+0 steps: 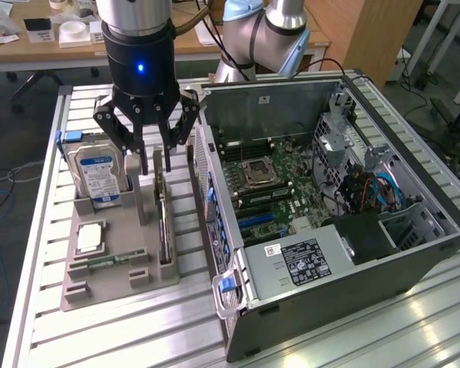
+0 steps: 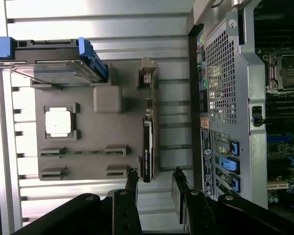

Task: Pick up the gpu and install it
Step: 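Pick up the gpu and move the gpu toward the slot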

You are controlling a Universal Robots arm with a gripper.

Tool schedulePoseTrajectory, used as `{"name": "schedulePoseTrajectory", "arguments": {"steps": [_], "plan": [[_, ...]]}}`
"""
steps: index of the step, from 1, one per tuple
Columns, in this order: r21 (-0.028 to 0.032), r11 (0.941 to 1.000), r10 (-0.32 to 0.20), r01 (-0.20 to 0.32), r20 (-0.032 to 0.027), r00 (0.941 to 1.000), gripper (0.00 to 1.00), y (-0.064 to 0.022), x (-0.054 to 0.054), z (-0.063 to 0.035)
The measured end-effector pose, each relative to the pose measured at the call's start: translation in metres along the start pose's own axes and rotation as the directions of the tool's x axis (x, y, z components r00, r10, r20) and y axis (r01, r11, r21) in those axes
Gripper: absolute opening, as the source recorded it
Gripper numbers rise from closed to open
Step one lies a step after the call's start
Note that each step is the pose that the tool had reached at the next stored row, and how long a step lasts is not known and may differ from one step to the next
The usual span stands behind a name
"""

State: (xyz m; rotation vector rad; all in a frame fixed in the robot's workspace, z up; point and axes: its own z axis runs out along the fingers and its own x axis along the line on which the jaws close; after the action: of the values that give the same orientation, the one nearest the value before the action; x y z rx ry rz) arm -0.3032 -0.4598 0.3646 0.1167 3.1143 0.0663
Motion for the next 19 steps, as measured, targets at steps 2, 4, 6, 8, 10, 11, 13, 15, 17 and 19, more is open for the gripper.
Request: {"name": "schedulePoseTrajectory", "arguments": {"steps": [2,4,6,8,10,11,13,15,17,19], "plan": [[-0.0003,1.0,0.0,0.0,0.0004,1.0,0.42,0.0,0.0,0.0009],[-0.0002,1.0,0.0,0.0,0.0002,1.0,0.42,-0.0001,0.0,0.003],[-0.0002,1.0,0.0,0.0,0.0002,1.0,0.42,-0.0003,0.0,0.0064],[-0.0001,1.0,0.0,0.0,0.0001,1.0,0.42,-0.0004,0.0,0.0099],[-0.0001,1.0,0.0,0.0,0.0001,1.0,0.42,-0.0006,0.0,0.0134],[-0.0002,1.0,0.0,0.0,0.0001,1.0,0.42,-0.0006,0.0,0.015],[-0.0002,1.0,0.0,0.0,0.0001,1.0,0.42,-0.0008,0.0,0.018],[-0.0001,1.0,0.0,0.0,0.0001,1.0,0.42,-0.0009,0.0,0.0202],[0.0,1.0,0.0,0.0,0.0,1.0,0.42,-0.0009,0.0,0.0205],[0.0,1.0,0.0,0.0,0.0,1.0,0.42,-0.0009,0.0,0.0206]]}}
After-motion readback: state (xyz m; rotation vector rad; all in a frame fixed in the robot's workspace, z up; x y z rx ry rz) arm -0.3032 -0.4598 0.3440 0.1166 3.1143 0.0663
